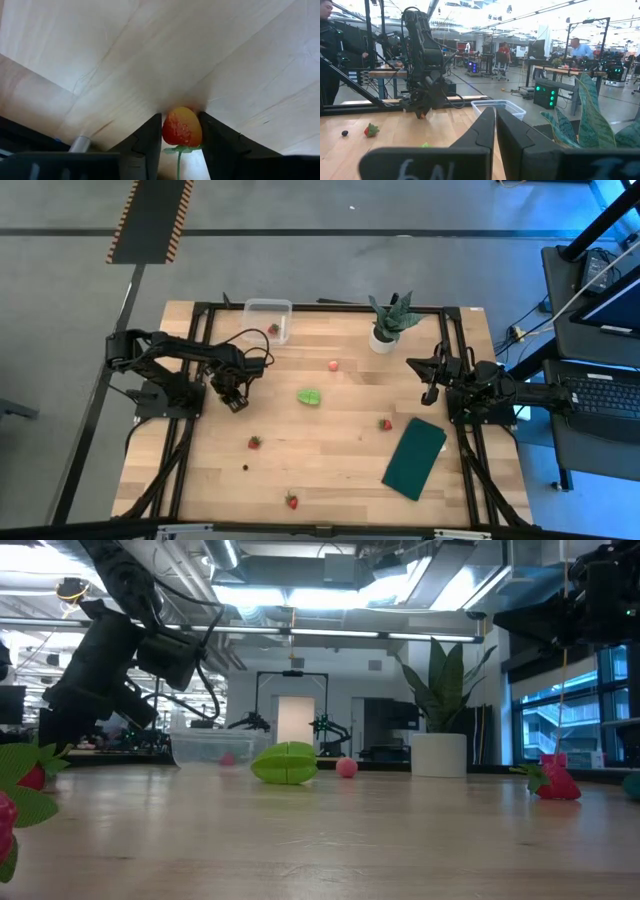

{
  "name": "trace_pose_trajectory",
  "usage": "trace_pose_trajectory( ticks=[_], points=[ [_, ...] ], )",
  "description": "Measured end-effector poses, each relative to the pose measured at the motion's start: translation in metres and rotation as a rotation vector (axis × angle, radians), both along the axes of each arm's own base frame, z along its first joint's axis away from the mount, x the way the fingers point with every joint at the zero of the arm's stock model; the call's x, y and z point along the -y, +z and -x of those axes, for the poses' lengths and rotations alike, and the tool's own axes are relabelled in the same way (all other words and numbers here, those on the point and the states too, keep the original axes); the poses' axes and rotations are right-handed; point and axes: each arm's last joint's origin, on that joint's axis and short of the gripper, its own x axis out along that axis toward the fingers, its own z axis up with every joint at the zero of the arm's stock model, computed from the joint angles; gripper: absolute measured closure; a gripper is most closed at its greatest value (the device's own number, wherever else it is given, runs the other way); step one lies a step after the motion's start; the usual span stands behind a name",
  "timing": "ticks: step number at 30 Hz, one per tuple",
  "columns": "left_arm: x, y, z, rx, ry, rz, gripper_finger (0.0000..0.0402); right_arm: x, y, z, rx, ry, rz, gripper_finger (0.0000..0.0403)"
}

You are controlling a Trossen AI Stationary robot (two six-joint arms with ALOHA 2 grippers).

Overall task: Pick and placing Produce into tupperware
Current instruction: Put the red strawberry into the transparent container

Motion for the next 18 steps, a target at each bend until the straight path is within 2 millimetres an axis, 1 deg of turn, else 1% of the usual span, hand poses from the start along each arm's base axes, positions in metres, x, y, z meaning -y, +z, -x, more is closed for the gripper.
trace_pose_trajectory(
  ticks=[5,13,18],
  points=[
    [-0.0001,-0.0001,-0.0004,0.005,0.0,-0.002,0.0298,0.0,0.0,0.0,0.0,0.0,0.0,0.0381],
    [-0.0003,-0.0002,-0.0006,0.006,0.0,-0.005,0.0285,0.0,0.0001,0.0,0.0,0.0,0.0,0.0381],
    [-0.0002,-0.0002,-0.0006,0.007,0.0,-0.003,0.0298,0.0,0.0,0.0,0.0,0.0,0.0,0.0381]
  ],
)
